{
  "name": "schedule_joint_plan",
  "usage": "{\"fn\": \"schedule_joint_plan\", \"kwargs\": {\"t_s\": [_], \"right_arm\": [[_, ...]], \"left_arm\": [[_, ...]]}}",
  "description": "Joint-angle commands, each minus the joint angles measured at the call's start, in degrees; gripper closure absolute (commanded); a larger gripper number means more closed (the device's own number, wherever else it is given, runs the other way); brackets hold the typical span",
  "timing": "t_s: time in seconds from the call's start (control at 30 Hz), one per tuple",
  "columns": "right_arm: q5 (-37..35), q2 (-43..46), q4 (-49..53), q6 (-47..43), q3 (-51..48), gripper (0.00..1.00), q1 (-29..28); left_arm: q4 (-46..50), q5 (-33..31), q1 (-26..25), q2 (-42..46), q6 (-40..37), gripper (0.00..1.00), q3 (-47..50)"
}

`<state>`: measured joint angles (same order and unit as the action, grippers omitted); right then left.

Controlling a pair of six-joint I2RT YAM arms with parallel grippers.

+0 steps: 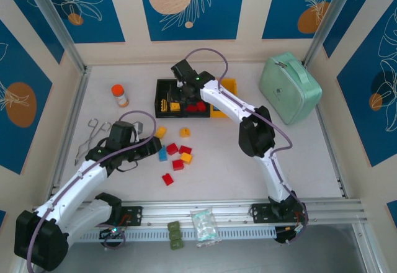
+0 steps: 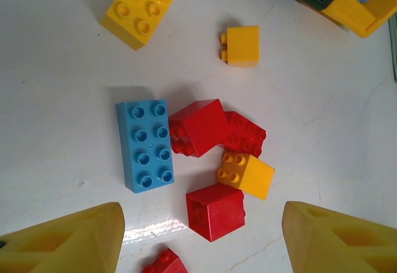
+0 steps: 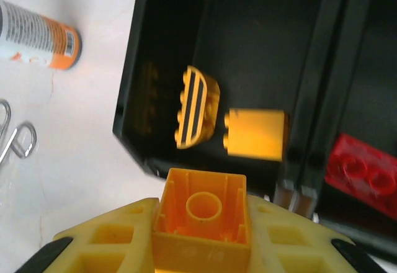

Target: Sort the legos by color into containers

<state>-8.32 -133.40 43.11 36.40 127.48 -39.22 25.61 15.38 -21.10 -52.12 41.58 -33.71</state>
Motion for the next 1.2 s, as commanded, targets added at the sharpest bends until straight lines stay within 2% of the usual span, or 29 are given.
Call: {"fn": "schedule_joint_plan", "kwargs": {"t_s": [0.0,0.23,0.3,0.4,0.43,0.5,0.67,0.77,1.0,1.17], "right_arm": [[2.25,-5.7,3.59,-1.02,8.1,0.69,1.02],[3.16,-15.72,6.64,-0.88,23.89,0.67,1.96],[2.97,-16.68,6.29,-0.54,25.26,0.64,1.96],[2.31,-16.99,6.17,-0.19,25.61,0.48,1.91],[2.1,-17.03,6.36,-0.27,25.75,0.45,1.8],[1.77,-16.75,7.06,-0.77,26.54,0.42,1.78],[0.95,-13.02,8.85,-1.61,25.09,0.43,1.44],[0.32,-6.57,6.82,-2.72,18.14,0.43,0.74],[1.28,15.56,-6.02,-3.46,-13.22,0.43,-0.15],[2.37,28.87,-10.59,-3.06,-32.47,0.43,-0.41]], "left_arm": [[1.54,0.09,0.89,1.36,-0.09,0.32,-0.64],[1.74,0.36,1.06,2.02,-0.12,0.32,0.59],[1.84,0.45,1.13,2.19,-0.1,0.32,0.71],[2.13,0.58,1.15,2.37,-0.19,0.32,0.79],[2.08,0.6,1.2,2.44,-0.2,0.32,0.84],[2.09,0.62,1.19,2.38,-0.2,0.32,0.9],[1.43,0.8,1.24,2.08,0.12,0.32,1.0],[1.64,0.55,1.24,2.03,0.13,0.32,0.9],[3.6,0.03,1.15,1.53,-1.24,0.33,0.48],[3.71,0.26,1.06,-1.6,-1.6,0.35,-0.75]]}}
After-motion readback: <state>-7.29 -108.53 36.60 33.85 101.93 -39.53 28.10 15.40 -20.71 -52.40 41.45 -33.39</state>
